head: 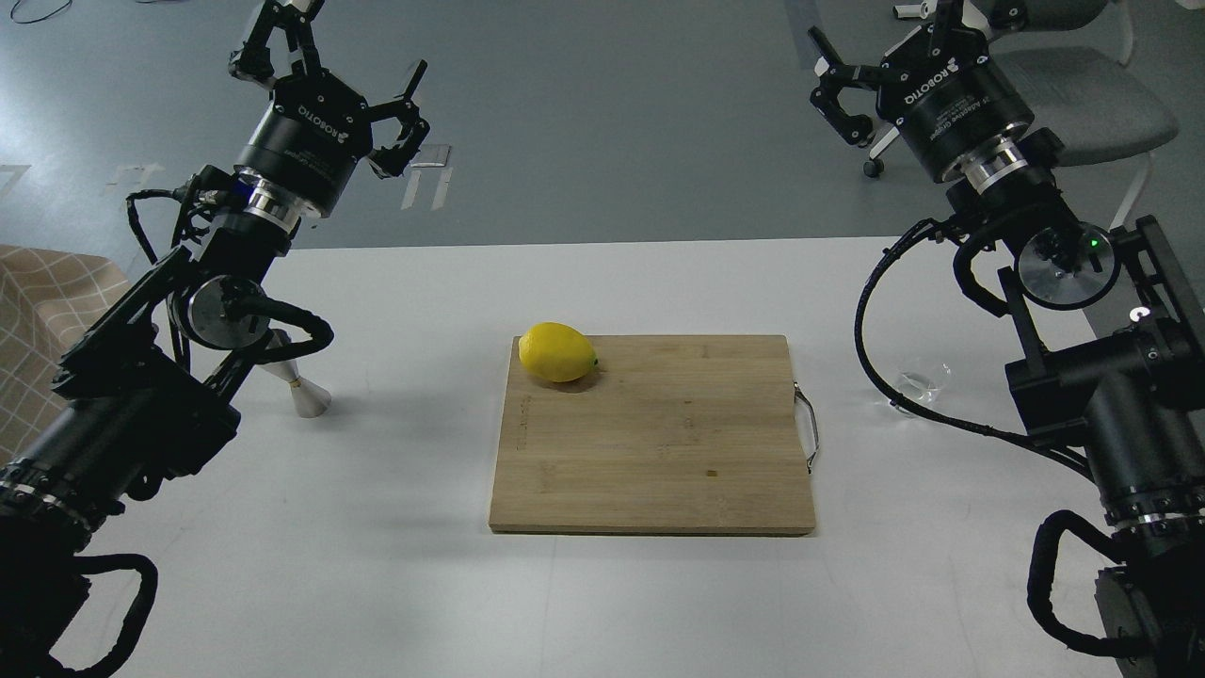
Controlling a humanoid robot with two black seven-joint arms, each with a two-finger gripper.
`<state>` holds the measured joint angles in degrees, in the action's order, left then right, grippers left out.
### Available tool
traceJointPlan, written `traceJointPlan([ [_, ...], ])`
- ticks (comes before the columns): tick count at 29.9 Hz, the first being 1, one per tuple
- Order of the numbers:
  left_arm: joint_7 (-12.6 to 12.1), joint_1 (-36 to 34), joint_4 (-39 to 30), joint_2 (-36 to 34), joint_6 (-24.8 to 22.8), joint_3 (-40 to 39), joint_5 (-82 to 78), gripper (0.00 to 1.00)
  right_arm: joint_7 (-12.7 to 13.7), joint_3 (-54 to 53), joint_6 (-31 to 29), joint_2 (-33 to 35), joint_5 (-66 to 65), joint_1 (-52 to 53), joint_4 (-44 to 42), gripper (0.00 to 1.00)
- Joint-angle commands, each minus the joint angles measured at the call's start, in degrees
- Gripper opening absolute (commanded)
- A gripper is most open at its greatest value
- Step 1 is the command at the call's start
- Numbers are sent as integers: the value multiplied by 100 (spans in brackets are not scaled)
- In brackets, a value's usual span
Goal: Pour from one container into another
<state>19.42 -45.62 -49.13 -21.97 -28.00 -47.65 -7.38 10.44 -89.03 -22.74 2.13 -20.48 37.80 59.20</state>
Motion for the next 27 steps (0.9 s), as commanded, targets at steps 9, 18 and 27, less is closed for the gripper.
traceJointPlan([
  [9,-9,1,0,-9,0,-16,0,98,1,-18,15,-2,0,8,4,100],
  [18,-18,-8,0,-26,0,-25,0,98,10,-18,15,-11,0,8,30,100],
  [27,-35,-8,0,-17,0,-183,0,98,1,-18,50,-38,0,-1,21,100],
])
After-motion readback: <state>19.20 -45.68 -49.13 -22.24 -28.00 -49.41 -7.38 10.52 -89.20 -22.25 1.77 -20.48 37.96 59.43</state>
